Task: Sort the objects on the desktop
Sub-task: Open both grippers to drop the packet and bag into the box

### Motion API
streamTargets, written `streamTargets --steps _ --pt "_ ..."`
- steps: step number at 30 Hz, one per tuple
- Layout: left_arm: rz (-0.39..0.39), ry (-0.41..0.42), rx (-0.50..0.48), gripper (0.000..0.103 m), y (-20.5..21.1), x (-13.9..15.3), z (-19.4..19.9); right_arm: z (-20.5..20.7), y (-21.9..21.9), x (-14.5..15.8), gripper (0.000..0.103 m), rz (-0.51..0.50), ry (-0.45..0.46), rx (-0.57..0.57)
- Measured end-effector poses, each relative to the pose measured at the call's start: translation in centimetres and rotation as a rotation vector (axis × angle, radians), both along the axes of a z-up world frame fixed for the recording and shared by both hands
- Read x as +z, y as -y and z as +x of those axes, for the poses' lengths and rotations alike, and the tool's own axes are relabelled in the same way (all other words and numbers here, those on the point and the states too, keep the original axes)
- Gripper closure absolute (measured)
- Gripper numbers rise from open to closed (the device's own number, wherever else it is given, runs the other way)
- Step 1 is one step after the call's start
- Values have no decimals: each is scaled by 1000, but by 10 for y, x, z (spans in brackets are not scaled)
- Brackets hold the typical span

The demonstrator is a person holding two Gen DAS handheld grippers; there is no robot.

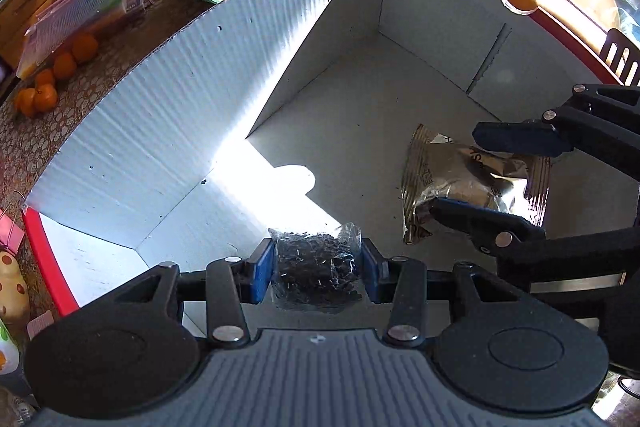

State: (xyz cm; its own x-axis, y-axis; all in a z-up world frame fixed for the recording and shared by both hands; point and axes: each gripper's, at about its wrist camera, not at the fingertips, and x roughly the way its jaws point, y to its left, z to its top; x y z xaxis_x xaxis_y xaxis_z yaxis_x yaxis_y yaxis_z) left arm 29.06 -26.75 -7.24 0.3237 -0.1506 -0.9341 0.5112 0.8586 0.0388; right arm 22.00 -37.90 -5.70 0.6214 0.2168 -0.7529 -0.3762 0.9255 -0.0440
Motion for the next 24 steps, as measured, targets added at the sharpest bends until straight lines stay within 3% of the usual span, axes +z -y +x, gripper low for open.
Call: streamTargets --steps 3,7,9,11,24 --pt "7 21 2 53 0 2 -2 0 1 1 54 -2 -2 5" --pt "-5 66 13 33 -1 9 -5 0 10 3 40 9 5 -24" --pt "-20 84 17 28 -3 13 -8 -1 17 6 35 36 3 -40" --pt "-35 102 26 27 -5 18 -10 -4 22 9 28 54 5 -51" --pt "-238 174 111 27 -31 63 -41 -35 22 39 24 113 63 -40"
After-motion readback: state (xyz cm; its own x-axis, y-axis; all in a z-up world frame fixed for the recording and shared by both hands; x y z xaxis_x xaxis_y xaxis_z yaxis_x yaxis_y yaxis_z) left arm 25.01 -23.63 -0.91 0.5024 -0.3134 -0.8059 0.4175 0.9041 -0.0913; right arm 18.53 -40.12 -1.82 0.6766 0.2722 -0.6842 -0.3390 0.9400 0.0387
